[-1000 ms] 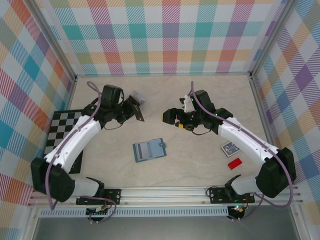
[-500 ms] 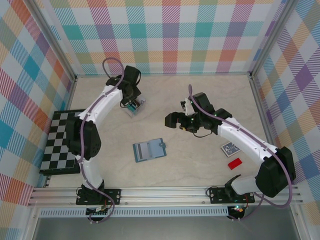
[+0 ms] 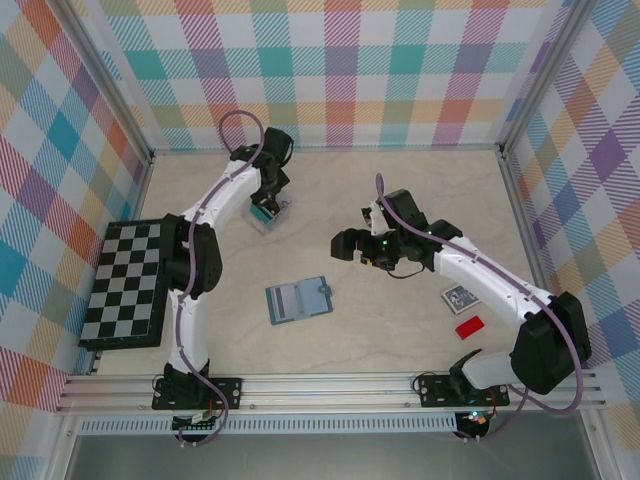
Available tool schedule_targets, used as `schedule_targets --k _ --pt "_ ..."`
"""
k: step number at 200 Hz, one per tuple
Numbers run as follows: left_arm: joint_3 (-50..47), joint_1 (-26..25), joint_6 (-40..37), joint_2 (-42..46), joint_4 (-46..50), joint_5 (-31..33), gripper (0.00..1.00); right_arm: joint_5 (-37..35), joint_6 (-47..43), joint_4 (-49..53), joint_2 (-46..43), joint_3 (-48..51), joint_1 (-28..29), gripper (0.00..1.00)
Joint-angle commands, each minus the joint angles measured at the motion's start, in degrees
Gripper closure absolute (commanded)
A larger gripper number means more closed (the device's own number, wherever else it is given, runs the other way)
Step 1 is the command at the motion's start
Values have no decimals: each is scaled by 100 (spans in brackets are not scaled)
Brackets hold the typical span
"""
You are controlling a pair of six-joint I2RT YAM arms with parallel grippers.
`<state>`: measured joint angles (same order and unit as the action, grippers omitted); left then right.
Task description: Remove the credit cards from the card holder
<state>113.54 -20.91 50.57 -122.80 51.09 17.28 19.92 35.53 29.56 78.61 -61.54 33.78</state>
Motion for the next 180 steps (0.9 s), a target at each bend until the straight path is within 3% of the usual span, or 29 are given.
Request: schedule_targets --k 1,137,180 --pt "190 52 193 -123 272 237 100 -40 58 86 -91 89 -12 0" --pt "325 279 151 -495 99 131 100 -93 103 190 -178 177 -12 0" --pt "415 315 16 -604 11 -424 69 -81 116 201 -179 152 -12 0"
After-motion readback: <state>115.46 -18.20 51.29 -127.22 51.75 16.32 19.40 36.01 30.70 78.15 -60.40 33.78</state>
